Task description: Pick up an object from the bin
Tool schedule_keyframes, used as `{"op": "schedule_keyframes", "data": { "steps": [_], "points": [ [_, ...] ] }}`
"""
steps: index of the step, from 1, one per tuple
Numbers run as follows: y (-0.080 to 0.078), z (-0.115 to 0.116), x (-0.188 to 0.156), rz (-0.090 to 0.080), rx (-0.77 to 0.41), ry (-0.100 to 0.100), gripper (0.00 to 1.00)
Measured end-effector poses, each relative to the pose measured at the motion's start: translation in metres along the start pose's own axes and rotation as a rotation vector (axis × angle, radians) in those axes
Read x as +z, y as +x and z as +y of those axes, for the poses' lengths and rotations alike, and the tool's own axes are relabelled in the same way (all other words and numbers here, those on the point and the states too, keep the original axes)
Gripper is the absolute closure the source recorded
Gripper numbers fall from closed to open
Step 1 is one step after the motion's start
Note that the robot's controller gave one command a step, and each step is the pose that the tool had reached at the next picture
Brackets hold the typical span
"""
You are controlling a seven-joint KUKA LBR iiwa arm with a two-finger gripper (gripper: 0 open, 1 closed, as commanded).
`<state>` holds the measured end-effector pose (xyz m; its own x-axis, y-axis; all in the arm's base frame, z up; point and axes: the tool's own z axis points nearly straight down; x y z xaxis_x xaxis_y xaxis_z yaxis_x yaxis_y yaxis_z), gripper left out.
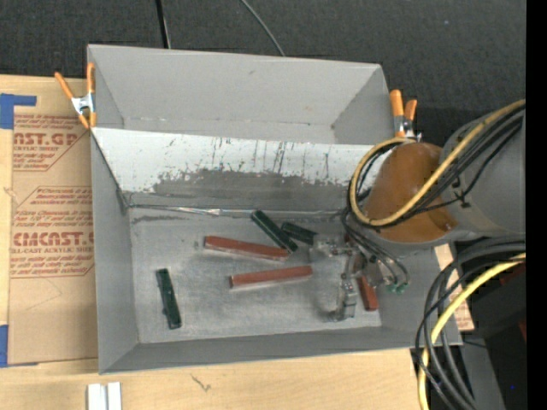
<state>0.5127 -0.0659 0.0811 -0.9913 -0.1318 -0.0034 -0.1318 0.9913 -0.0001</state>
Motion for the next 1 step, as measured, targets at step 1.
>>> {"op": "schedule_keyframes", "data": {
  "steps": [1],
  "points": [
    [-0.0194,0.0174,0.0128,0.008,-0.156,-0.003,0.0]
  ]
}}
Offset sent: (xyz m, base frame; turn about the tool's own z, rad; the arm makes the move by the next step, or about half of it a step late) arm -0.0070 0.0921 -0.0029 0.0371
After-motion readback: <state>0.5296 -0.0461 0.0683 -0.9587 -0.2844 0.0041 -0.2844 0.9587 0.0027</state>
